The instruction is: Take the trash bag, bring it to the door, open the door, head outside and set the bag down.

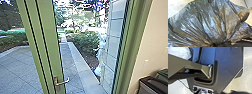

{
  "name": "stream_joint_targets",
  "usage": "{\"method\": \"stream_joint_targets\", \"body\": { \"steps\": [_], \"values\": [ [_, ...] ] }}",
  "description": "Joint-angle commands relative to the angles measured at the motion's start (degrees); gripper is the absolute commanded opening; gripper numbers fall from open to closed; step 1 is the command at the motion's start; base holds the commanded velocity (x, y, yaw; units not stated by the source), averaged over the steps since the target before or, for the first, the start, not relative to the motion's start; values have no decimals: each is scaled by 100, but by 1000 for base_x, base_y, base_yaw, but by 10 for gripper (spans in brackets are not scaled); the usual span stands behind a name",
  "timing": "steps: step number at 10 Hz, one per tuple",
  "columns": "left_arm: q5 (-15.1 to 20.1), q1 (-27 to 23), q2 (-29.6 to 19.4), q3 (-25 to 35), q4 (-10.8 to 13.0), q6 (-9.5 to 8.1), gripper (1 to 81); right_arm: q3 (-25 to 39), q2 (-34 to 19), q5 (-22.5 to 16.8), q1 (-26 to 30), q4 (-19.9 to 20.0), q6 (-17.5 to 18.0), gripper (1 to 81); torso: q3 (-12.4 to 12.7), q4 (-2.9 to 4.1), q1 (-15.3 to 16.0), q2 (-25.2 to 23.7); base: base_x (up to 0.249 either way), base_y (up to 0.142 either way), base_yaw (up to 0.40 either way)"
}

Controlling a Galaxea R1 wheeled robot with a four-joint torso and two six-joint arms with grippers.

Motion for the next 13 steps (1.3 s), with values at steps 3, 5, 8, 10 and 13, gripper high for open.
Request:
{"method": "stream_joint_targets", "body": {
  "steps": [3, 5, 8, 10, 13],
  "values": [
    [312, -177, -20, 94, 194, 30, 10, 464, -322, -236, 137, -184, -20, 811, 0, 0, 0, 0, 0, 0, 304],
    [312, -185, -29, 77, 219, 30, 10, 210, -192, -236, 146, -167, -20, 811, 0, 0, 0, 0, 0, 0, 307],
    [320, -185, -12, 77, 229, 30, 10, 15, -68, -236, 155, -167, -20, 811, 0, 0, 0, 0, 0, 0, 308],
    [321, -185, -3, 68, 229, 30, 10, -2, -68, -236, 146, -167, -20, 811, 0, 0, 0, 0, 0, 0, 312],
    [321, -185, -3, 68, 237, 30, 10, -2, -59, -236, 147, -176, -20, 811, 0, 0, 0, 0, 0, 0, 314]
  ]
}}
